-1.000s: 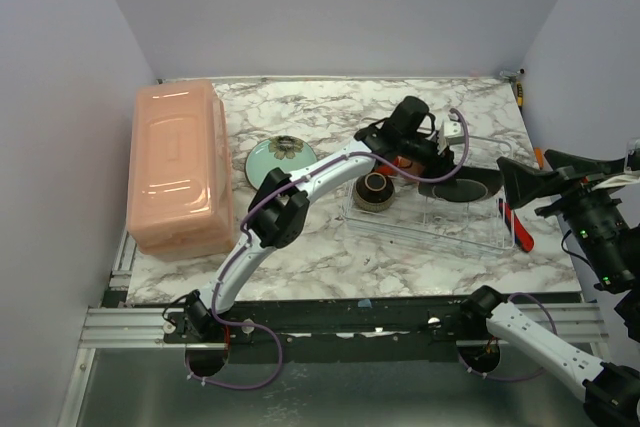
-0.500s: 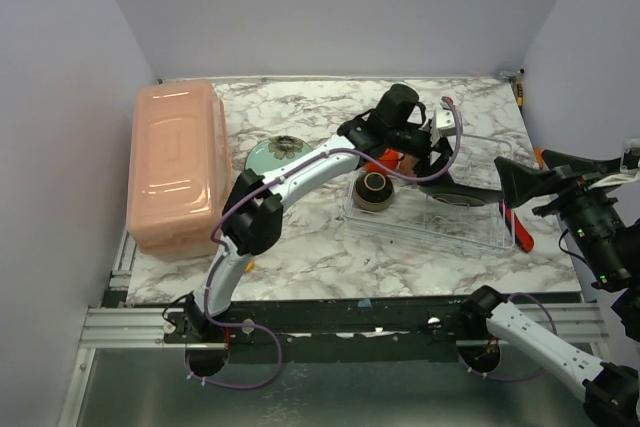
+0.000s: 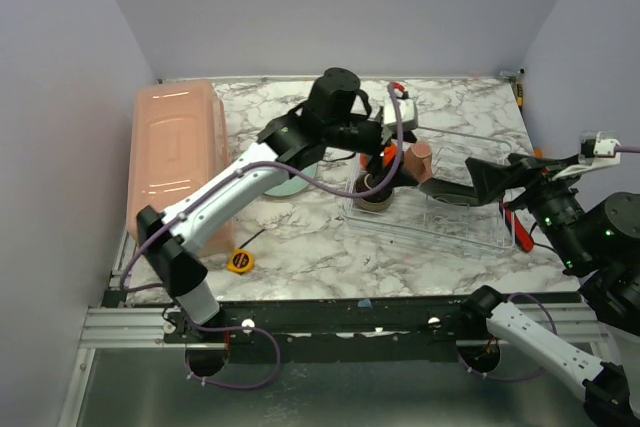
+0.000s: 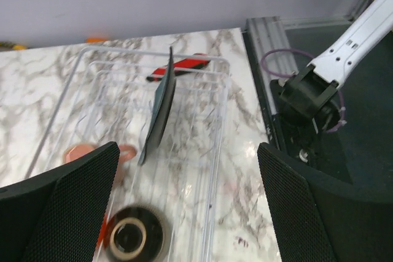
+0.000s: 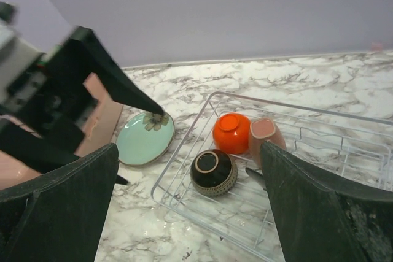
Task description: Load the mixed dishes into the dish rack
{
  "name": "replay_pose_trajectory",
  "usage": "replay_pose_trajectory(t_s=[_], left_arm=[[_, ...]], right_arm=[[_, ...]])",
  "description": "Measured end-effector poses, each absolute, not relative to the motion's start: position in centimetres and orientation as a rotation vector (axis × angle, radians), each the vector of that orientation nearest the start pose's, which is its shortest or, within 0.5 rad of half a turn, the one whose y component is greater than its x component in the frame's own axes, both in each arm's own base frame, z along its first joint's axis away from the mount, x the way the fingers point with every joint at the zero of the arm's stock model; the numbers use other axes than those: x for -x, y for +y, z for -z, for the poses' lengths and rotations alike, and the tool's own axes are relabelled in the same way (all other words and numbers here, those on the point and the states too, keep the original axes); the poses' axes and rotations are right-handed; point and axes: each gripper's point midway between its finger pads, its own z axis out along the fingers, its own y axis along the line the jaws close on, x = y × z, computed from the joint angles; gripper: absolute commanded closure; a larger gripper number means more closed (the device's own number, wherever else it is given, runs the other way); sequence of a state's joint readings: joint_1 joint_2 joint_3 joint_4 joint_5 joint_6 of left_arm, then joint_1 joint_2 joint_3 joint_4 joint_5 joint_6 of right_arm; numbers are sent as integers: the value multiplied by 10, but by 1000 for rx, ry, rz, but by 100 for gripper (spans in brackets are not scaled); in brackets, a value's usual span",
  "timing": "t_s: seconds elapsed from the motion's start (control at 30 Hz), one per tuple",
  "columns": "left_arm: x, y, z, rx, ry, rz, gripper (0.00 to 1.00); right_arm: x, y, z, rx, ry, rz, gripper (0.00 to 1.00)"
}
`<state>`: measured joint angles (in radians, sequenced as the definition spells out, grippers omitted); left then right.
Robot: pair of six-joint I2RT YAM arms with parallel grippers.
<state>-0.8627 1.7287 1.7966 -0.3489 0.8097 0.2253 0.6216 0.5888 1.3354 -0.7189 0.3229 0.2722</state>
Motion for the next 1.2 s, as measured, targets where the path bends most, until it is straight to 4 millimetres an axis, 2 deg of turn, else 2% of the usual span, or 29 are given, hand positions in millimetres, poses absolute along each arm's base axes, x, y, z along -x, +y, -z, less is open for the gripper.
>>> replay_pose_trajectory(t_s=[0.1, 0.17, 0.23, 0.37, 0.5, 0.6, 0.7, 0.83, 0.93, 1.0, 1.03, 1.07, 1.13, 1.2], left_arm=[[-215, -412, -376, -1443, 1271, 1073, 7], [-210, -385, -391, -1418, 1267, 975, 2], [-206, -361, -392, -1384, 1279, 888, 2], [-202, -303, -388, -1235, 1305, 687, 1], [-225, -248, -399, -978, 1289, 439, 2], [-248, -209, -399, -772, 1284, 261, 1], [-265, -176, -397, -599, 1293, 129, 2], [-283, -143, -382, -439, 1318, -20, 2], [-288, -130, -375, -386, 1327, -83, 1], [-289, -122, -378, -352, 1319, -119, 1], [-289, -119, -381, -333, 1311, -129, 2], [-289, -115, -385, -313, 1300, -140, 2], [-287, -108, -390, -281, 1280, -152, 2], [-284, -101, -393, -252, 1259, -163, 2]], right_arm=[[-183, 80, -427, -1, 1591, -486, 1], [-190, 89, -420, -11, 1614, -510, 0], [-198, 99, -412, -17, 1640, -533, 1], [-215, 123, -392, -23, 1713, -587, 1], [-233, 150, -371, -29, 1790, -647, 1], [-250, 177, -354, -17, 1862, -704, 1], [-266, 206, -330, -5, 1956, -756, 1], [-278, 235, -292, -1, 2080, -759, 1], [-271, 270, -275, 71, 2140, -760, 1], [-272, 294, -268, 98, 2167, -763, 3], [-272, 303, -264, 105, 2178, -761, 9], [-275, 311, -258, 105, 2190, -753, 11], [-285, 321, -244, 91, 2213, -726, 13], [-295, 330, -226, 87, 2241, -687, 20]])
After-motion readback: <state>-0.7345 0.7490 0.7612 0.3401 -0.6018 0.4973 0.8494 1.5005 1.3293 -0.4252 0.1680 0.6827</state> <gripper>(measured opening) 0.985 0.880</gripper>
